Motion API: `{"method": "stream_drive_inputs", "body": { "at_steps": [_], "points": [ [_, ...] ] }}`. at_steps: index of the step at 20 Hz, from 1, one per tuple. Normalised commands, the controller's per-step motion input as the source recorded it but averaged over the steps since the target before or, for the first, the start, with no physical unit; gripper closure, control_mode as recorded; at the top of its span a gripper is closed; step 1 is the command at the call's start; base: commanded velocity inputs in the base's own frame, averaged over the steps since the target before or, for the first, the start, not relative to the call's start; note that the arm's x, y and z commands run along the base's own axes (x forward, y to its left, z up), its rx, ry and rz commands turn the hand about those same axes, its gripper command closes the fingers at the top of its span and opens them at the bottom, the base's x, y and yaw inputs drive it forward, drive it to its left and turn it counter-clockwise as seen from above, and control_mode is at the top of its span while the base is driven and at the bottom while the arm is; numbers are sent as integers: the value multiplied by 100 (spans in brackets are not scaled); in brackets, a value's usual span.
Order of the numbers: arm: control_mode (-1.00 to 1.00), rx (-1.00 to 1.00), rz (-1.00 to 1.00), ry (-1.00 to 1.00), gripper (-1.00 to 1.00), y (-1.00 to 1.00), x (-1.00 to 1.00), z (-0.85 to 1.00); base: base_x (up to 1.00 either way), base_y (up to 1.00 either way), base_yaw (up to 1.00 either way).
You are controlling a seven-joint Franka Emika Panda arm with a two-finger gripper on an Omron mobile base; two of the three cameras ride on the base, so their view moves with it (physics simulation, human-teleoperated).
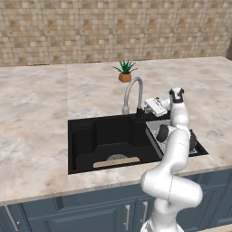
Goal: Turn on the sink faucet with hot water and rinse the cutting board for ten seconds, then turn off the faucet. Push the cutting board to reach the water if necessary.
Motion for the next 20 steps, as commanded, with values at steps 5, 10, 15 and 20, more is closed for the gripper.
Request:
{"method": "stream_drive_inputs", "body": {
  "at_steps": [5,10,15,20],
  "points": [
    [-100,0,-14,-5,100,0,-12,-13,0,0,0],
    [-100,0,-16,-4,100,0,-8,-17,0,0,0],
    [-100,0,-16,-4,100,0,-9,-17,0,0,0],
    [-100,0,-15,-2,100,4,-5,-22,0,0,0]
  ]
}}
